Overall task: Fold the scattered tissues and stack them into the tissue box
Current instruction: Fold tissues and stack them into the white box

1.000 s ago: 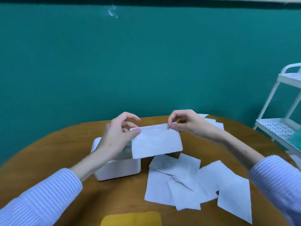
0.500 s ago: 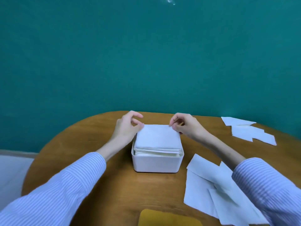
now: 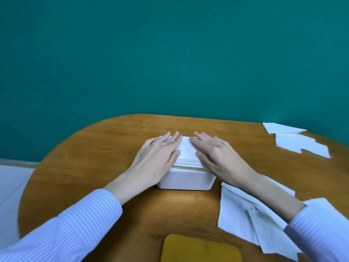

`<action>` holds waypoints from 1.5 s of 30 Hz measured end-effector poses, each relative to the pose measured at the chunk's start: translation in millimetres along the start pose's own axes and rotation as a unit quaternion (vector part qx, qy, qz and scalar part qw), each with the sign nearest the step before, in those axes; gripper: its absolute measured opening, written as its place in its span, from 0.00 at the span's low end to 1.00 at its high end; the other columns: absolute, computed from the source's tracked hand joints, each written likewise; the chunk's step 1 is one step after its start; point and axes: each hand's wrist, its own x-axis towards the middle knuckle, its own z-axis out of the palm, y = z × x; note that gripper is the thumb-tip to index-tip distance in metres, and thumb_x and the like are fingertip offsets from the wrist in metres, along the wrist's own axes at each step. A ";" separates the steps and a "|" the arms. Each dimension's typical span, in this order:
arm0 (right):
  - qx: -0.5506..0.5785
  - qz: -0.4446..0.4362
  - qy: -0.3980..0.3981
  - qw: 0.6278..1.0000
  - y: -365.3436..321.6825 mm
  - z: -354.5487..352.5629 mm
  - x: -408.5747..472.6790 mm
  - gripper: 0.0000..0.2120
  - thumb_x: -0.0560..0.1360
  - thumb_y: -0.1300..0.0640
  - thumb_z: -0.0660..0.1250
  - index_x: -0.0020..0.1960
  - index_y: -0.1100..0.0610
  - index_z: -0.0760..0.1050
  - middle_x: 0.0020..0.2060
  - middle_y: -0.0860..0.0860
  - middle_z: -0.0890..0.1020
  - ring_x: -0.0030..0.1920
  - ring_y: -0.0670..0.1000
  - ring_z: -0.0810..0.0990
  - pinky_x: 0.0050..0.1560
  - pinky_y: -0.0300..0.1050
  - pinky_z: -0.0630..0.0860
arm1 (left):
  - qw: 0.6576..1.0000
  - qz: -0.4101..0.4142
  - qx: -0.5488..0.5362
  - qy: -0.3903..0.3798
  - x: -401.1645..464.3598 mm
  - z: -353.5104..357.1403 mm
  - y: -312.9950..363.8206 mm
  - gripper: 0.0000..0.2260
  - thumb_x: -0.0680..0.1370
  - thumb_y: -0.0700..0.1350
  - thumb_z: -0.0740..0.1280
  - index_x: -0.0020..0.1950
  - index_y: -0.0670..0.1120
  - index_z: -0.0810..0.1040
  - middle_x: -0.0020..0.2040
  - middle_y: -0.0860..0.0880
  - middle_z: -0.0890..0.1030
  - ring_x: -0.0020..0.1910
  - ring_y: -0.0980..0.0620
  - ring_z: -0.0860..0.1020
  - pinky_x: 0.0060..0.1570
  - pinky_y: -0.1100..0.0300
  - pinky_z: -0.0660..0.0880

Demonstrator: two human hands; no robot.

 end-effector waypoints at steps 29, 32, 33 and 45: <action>0.061 0.137 0.106 0.983 59.4 -31.8 -124.9 0.15 0.79 0.47 0.63 0.62 0.50 0.80 0.61 0.44 0.81 0.63 0.47 0.78 0.59 0.40 0.74 | 0.979 0.179 0.017 0.093 21.2 36.8 106.0 0.22 0.75 0.52 0.75 0.68 0.53 0.78 0.72 0.51 0.75 0.74 0.52 0.69 0.71 0.54 0.61; 0.046 0.186 0.062 0.979 76.5 -18.7 -153.9 0.13 0.79 0.44 0.64 0.60 0.46 0.80 0.58 0.42 0.83 0.57 0.49 0.81 0.53 0.46 0.77 | 0.974 0.212 0.019 0.074 26.5 56.0 130.5 0.19 0.72 0.51 0.78 0.62 0.52 0.82 0.67 0.51 0.79 0.71 0.52 0.73 0.68 0.53 0.68; 0.038 0.191 0.040 0.980 80.4 -13.8 -160.9 0.14 0.79 0.43 0.64 0.61 0.44 0.79 0.58 0.41 0.82 0.58 0.48 0.81 0.53 0.46 0.77 | 0.974 0.219 0.015 0.063 28.4 63.5 136.5 0.18 0.71 0.49 0.78 0.60 0.52 0.83 0.65 0.52 0.81 0.69 0.52 0.75 0.66 0.54 0.70; 0.014 0.143 -0.039 0.989 89.9 3.5 -216.5 0.13 0.80 0.45 0.62 0.56 0.49 0.82 0.64 0.43 0.79 0.62 0.46 0.77 0.59 0.46 0.74 | 0.962 0.267 -0.054 -0.039 7.7 99.3 157.3 0.13 0.83 0.55 0.60 0.57 0.55 0.83 0.61 0.58 0.80 0.61 0.56 0.77 0.56 0.56 0.72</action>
